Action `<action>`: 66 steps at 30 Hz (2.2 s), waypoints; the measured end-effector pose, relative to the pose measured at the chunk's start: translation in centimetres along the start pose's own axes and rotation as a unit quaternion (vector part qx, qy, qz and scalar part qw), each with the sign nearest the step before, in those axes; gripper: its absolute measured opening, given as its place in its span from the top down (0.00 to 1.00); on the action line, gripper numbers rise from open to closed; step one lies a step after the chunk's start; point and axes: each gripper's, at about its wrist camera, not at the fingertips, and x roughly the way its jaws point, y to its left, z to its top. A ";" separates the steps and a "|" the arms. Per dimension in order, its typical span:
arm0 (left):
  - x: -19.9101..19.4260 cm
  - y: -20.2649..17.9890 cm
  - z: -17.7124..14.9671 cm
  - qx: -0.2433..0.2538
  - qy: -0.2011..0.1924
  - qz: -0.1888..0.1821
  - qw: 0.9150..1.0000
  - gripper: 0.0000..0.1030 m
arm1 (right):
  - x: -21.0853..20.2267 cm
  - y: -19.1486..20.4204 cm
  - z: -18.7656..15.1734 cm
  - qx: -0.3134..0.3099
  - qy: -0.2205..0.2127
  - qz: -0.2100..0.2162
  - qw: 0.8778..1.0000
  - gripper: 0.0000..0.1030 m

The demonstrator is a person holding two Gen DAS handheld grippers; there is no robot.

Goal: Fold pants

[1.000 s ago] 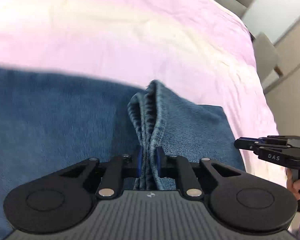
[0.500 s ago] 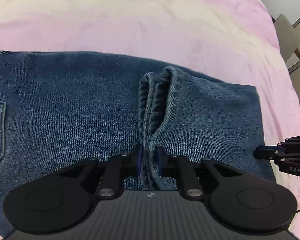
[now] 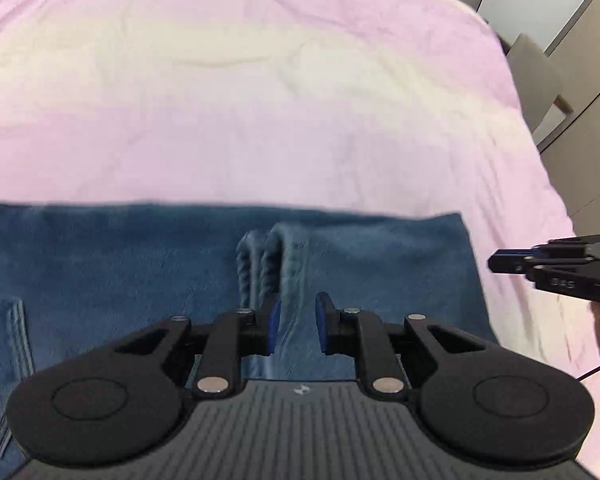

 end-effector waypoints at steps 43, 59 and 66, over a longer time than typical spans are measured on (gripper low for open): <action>2.2 1.6 -6.3 0.004 0.068 0.031 0.997 0.95 | 0.4 8.0 -11.0 -0.224 0.076 -0.018 0.971 0.97; -5.2 2.8 -7.3 0.000 0.018 0.034 0.999 0.91 | -1.0 12.1 -11.6 -0.364 0.055 -0.084 0.926 1.00; -12.0 8.7 -8.4 -0.051 -0.026 0.094 0.994 0.90 | -3.8 14.7 -9.0 -0.383 0.011 -0.046 0.922 0.95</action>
